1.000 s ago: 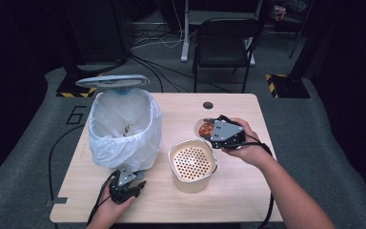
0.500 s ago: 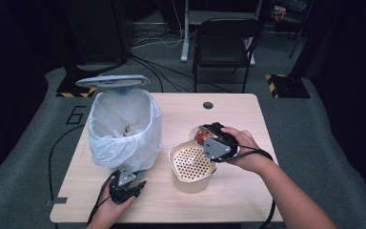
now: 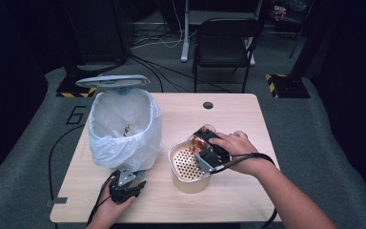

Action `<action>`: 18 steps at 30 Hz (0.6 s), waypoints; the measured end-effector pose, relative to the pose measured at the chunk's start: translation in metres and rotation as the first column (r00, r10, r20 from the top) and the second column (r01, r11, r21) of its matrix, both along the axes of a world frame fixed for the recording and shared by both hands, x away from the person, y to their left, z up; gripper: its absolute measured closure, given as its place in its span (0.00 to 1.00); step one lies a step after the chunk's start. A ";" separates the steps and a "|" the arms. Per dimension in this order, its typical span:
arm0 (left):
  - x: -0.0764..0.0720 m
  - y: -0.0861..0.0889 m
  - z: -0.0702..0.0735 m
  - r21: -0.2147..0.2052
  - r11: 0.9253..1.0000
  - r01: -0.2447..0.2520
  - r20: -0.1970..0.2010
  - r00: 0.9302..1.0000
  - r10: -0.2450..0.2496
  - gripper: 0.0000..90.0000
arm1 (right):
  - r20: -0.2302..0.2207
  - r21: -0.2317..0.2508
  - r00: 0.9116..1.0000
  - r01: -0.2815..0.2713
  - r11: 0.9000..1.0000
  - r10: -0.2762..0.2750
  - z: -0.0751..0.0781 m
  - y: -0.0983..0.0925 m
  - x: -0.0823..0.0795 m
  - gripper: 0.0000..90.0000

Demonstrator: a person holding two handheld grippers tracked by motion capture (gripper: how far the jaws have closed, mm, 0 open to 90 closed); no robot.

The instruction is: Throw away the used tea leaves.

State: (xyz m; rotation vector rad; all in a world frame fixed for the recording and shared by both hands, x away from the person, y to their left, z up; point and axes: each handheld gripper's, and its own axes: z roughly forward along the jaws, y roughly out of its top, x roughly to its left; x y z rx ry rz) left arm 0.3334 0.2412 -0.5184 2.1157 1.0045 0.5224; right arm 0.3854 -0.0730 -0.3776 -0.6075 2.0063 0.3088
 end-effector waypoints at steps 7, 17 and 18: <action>0.000 0.000 0.000 0.001 1.000 -0.001 -0.002 1.000 0.001 0.57 | 0.095 -0.118 0.995 -0.017 0.993 0.028 0.000 0.006 -0.005 0.54; 0.000 0.000 0.000 0.001 1.000 0.000 -0.002 1.000 0.000 0.57 | 0.303 -0.329 0.944 -0.028 0.944 0.133 -0.010 0.011 -0.016 0.54; 0.000 0.000 0.000 -0.002 1.000 -0.001 0.001 1.000 0.001 0.57 | 0.308 -0.329 0.941 -0.033 0.944 0.141 -0.012 0.011 -0.016 0.54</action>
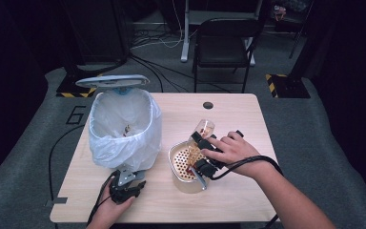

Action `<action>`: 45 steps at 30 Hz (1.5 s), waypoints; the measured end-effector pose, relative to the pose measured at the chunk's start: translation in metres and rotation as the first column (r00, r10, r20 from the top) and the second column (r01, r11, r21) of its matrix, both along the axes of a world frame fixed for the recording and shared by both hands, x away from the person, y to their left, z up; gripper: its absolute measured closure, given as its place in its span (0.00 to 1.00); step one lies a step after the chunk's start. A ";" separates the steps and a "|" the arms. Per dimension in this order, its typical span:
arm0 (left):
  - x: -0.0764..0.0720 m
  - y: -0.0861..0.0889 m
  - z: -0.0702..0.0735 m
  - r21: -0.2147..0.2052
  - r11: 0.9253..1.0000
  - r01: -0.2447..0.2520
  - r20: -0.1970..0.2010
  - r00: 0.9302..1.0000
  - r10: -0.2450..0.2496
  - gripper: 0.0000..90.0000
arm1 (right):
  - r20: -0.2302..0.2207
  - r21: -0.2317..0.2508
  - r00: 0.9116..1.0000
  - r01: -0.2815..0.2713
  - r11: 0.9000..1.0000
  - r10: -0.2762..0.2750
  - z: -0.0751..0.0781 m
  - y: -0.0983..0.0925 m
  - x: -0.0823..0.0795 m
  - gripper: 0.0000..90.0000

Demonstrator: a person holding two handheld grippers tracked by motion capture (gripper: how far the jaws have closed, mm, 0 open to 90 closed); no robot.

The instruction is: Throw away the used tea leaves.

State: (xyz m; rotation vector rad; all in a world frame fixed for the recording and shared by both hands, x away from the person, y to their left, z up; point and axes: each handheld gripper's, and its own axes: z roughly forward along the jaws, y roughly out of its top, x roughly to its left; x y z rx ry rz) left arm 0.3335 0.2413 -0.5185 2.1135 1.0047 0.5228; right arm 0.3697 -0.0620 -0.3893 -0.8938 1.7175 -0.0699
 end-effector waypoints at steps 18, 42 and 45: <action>0.000 0.000 0.000 0.001 1.000 0.000 0.000 1.000 0.000 0.57 | 0.127 -0.105 0.988 -0.076 0.992 0.089 -0.008 0.004 -0.011 0.54; 0.000 0.000 0.000 0.005 1.000 0.002 -0.005 1.000 -0.002 0.57 | 0.119 -0.063 0.989 -0.079 0.995 0.086 -0.005 0.005 -0.011 0.54; 0.000 0.000 0.000 -0.004 1.000 -0.004 -0.003 1.000 0.004 0.57 | 0.084 -0.065 0.994 -0.060 0.996 0.065 0.002 0.005 -0.013 0.54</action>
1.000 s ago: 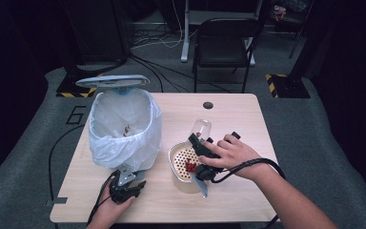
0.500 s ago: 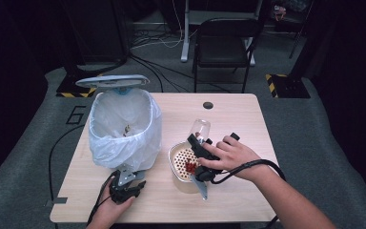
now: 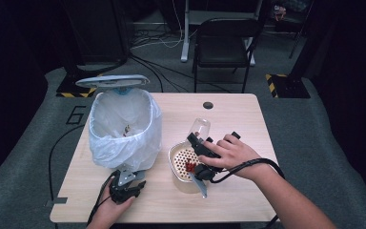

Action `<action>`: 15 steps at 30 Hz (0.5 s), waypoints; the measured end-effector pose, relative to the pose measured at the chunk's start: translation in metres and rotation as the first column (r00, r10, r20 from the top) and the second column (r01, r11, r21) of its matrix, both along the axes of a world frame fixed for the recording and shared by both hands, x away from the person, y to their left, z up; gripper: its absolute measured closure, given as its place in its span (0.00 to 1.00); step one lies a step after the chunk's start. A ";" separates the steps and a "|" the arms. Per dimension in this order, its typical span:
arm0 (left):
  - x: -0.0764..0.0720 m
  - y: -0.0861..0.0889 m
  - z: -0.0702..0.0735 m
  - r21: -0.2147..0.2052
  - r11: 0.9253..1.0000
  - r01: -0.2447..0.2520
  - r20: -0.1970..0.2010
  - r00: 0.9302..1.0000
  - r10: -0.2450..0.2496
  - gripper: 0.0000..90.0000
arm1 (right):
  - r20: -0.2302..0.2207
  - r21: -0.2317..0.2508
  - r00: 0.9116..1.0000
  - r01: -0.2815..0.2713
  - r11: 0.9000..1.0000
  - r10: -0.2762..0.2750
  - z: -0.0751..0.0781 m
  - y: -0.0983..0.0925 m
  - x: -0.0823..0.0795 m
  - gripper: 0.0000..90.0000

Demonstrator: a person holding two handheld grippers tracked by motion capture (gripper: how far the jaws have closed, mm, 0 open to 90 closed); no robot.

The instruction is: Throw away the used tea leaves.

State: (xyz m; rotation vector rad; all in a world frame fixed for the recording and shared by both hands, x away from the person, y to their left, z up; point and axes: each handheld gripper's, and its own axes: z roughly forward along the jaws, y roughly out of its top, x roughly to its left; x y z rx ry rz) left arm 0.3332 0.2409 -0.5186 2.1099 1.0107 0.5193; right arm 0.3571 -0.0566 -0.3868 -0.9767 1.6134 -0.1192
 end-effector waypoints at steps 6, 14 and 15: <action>0.000 0.000 0.000 0.008 1.000 0.004 -0.002 1.000 -0.004 0.57 | -0.034 0.019 0.999 0.014 1.000 -0.014 0.005 0.000 0.002 0.54; 0.000 0.000 0.000 -0.004 1.000 -0.001 0.007 1.000 0.001 0.57 | -0.155 0.151 0.988 0.032 0.988 -0.008 0.025 -0.001 0.009 0.54; 0.001 0.000 -0.001 -0.006 1.000 0.001 0.008 1.000 -0.001 0.57 | -0.212 0.229 0.977 0.080 0.970 -0.031 0.025 -0.005 0.010 0.54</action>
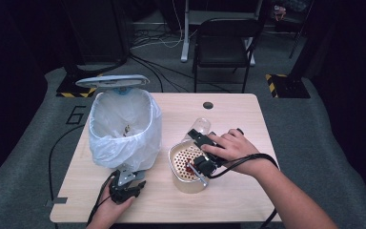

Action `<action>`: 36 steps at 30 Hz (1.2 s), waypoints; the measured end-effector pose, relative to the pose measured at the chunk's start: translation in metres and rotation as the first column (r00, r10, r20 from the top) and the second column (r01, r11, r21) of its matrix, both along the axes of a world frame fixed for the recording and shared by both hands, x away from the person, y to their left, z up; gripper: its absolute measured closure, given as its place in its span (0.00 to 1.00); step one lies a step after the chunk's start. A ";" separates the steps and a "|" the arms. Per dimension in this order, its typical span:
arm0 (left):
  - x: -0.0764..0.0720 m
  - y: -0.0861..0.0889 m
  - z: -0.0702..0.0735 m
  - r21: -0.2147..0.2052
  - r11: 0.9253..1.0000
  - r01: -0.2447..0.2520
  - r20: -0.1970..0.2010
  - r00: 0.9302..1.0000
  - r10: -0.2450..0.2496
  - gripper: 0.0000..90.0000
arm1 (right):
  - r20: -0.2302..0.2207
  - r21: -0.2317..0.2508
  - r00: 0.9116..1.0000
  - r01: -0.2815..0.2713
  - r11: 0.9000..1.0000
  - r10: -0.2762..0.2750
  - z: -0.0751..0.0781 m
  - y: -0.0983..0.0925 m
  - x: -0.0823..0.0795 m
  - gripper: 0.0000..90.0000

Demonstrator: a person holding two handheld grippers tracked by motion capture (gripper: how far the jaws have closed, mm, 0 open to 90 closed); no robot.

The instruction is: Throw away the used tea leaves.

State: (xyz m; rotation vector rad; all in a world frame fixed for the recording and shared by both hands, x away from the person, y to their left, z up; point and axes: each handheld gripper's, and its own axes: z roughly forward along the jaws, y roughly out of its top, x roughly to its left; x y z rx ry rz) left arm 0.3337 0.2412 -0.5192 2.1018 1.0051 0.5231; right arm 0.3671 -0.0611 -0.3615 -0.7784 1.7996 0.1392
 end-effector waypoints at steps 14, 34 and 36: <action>0.000 0.000 0.001 0.008 1.000 0.004 -0.009 1.000 -0.004 0.57 | -0.463 0.377 0.886 0.199 0.905 -0.002 0.027 -0.017 0.028 0.54; 0.000 0.000 0.000 -0.001 1.000 -0.002 -0.009 1.000 0.002 0.57 | -0.797 0.526 0.573 0.504 0.686 0.190 0.054 -0.021 0.065 0.54; 0.000 0.000 0.001 0.003 1.000 0.000 -0.007 1.000 0.000 0.57 | -0.822 0.521 0.533 0.555 0.649 0.204 0.056 -0.022 0.071 0.54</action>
